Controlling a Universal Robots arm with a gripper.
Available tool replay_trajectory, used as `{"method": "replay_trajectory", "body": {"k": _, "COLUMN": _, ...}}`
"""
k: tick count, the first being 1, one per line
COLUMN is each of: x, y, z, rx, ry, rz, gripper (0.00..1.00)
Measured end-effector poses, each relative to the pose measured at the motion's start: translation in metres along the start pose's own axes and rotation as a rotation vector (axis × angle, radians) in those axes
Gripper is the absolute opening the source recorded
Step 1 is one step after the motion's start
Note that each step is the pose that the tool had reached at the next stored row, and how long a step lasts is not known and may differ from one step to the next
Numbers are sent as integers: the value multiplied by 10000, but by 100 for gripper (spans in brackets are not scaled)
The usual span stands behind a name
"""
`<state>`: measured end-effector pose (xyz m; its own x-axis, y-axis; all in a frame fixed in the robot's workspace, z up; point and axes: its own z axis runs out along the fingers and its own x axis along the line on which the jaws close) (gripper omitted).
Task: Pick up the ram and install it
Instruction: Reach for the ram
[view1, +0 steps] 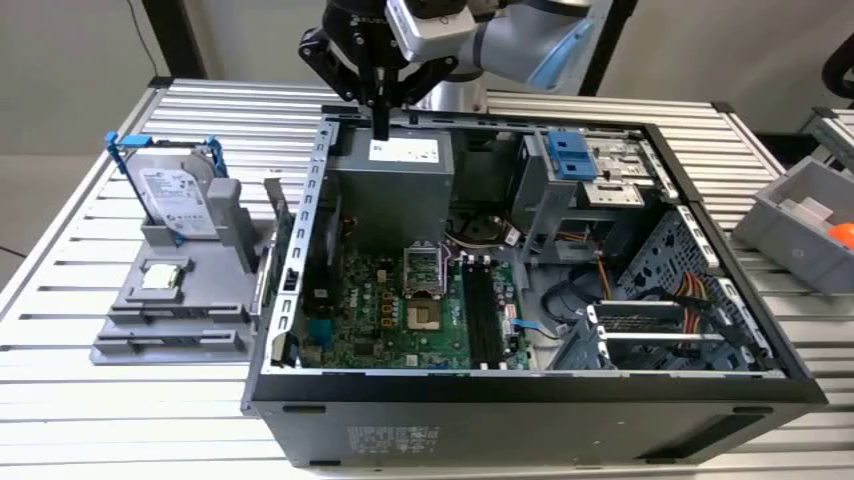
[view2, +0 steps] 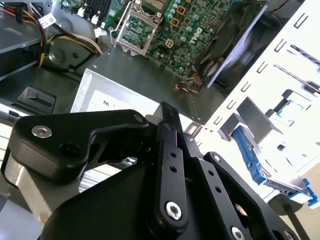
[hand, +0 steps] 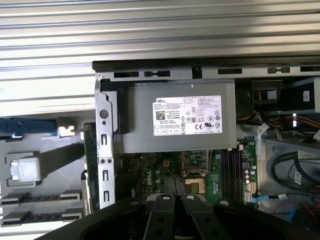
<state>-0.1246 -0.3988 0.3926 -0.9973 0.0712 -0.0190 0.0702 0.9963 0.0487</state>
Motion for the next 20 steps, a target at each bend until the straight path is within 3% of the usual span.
{"method": "replay_trajectory", "body": {"k": 20, "x": 184, "y": -11, "z": -3, "rx": -1, "ry": 1, "rz": -12, "gripper": 0}}
